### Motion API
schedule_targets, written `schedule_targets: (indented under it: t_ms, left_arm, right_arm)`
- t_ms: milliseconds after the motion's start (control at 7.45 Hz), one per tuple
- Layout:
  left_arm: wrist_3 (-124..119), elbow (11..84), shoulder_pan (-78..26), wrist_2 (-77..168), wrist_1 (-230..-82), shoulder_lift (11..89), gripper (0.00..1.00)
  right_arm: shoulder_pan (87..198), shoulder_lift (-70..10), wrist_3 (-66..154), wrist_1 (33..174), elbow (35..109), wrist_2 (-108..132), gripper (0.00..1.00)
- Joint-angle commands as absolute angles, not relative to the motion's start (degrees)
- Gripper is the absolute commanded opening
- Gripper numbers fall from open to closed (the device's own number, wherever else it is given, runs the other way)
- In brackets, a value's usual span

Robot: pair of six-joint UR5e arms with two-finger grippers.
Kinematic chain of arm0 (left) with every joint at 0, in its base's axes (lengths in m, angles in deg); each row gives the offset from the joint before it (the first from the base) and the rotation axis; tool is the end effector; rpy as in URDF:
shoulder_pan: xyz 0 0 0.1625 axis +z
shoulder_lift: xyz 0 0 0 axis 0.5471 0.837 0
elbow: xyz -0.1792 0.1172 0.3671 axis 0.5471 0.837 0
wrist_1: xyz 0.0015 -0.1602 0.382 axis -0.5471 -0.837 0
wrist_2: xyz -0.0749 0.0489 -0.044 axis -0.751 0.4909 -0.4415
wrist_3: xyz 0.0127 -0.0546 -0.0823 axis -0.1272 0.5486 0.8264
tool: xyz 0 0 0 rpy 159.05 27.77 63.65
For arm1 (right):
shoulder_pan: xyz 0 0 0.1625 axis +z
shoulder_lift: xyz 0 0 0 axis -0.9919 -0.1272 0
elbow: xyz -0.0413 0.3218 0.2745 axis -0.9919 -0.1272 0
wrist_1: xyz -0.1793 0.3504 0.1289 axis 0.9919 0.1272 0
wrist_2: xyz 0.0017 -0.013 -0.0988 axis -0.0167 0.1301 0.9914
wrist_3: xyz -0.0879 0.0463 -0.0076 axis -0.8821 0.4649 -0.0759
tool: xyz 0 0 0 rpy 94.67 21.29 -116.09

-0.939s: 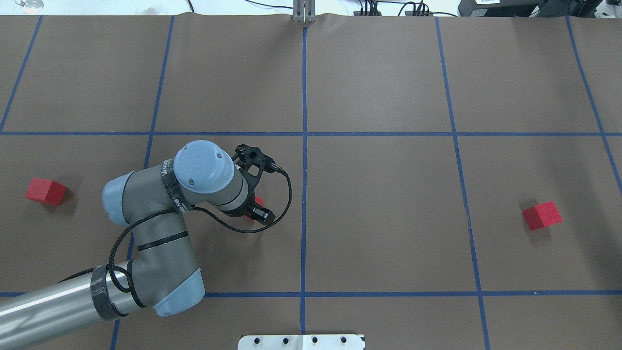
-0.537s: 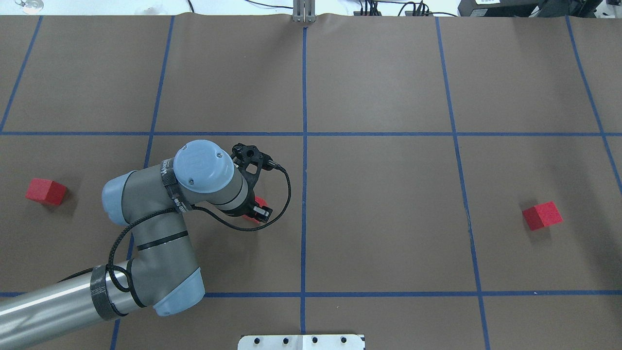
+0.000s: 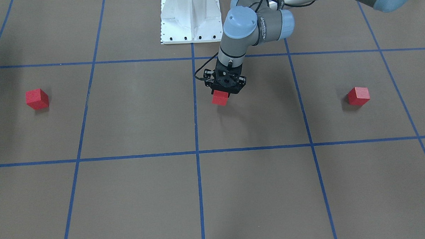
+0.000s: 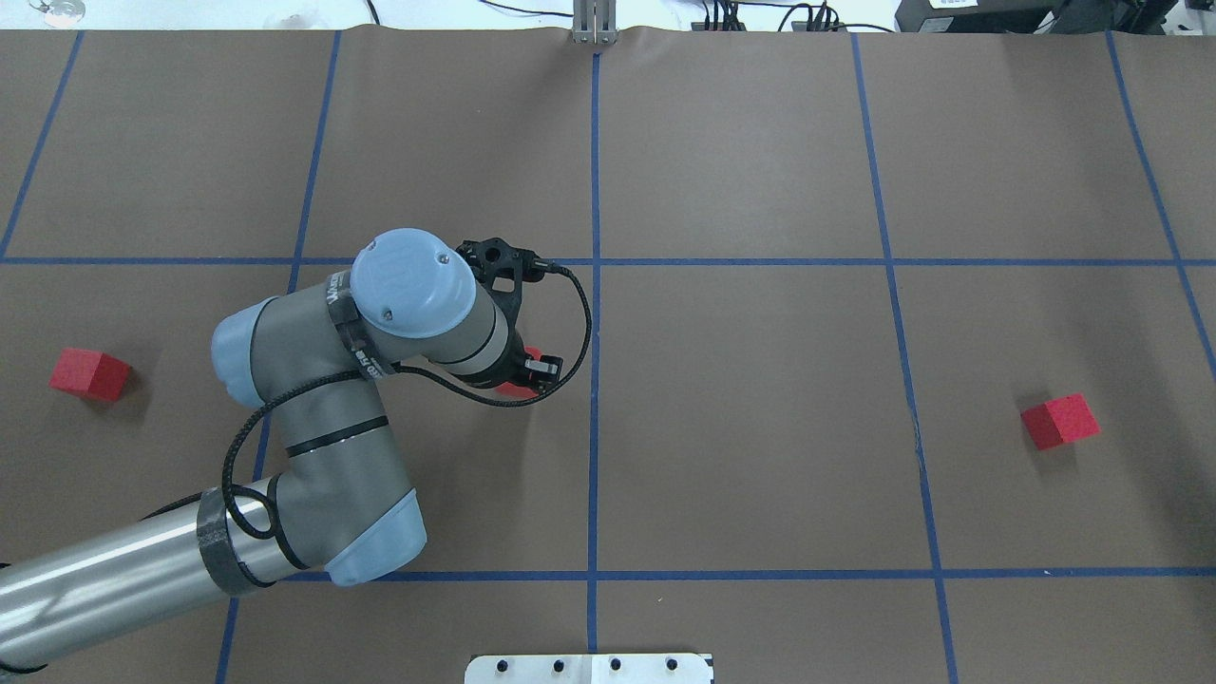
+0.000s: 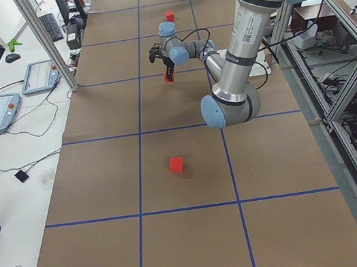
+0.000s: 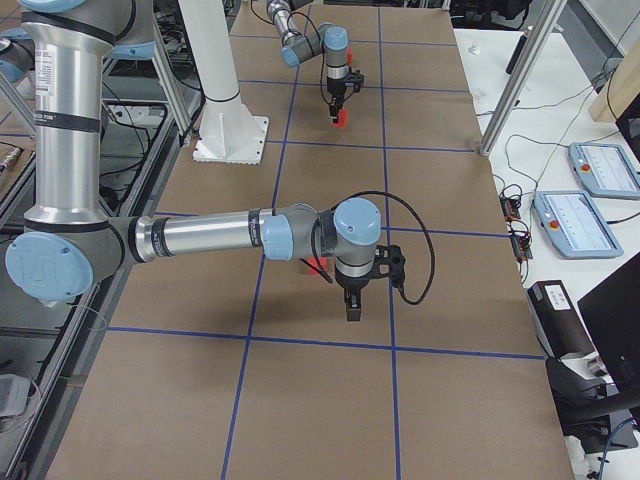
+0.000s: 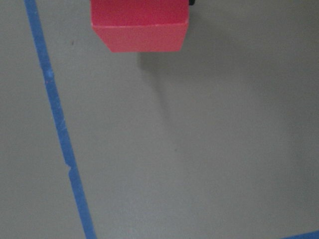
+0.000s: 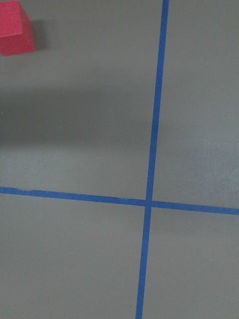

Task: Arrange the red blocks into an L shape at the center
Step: 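Carry the red cube with the left gripper to the central grid intersection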

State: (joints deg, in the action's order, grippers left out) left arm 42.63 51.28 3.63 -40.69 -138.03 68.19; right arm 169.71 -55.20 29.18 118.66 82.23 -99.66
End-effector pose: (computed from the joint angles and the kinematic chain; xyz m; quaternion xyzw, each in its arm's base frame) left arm 0.5465 -0.4279 0.2138 0.0912 0.4404 0.0697 0.8904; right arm 0.0391 -0.4573 0.5919 0.0321 -0.3837 -0.0303 0.9224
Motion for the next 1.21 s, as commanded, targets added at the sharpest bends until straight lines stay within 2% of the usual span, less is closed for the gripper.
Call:
schedule_targets:
  t_ms: [0, 268, 537, 805, 1073]
  left_arm:
    - [43.4, 42.7, 0.6, -40.8, -136.9, 76.2, 0.00]
    - [43.5, 34.2, 0.1, -40.8, -136.8, 82.3, 0.00]
    - [43.5, 32.8, -0.1, -40.7, -137.2, 82.7, 0.00]
    - [43.5, 27.2, -0.4, -40.8, -137.5, 86.7, 0.00]
    - [43.4, 25.0, -0.5, -40.7, -137.6, 88.1, 0.00]
  right_arm:
    - [169.7, -55.1, 29.2, 118.7, 82.3, -99.7, 1.00]
    - [169.7, -55.0, 29.2, 118.7, 82.2, -99.5, 1.00]
    - [169.7, -55.0, 29.2, 118.7, 82.2, -99.4, 1.00]
    - [169.7, -55.0, 29.2, 118.7, 82.2, -99.5, 1.00]
    - [169.6, -55.0, 29.2, 118.7, 82.1, -99.4, 1.00]
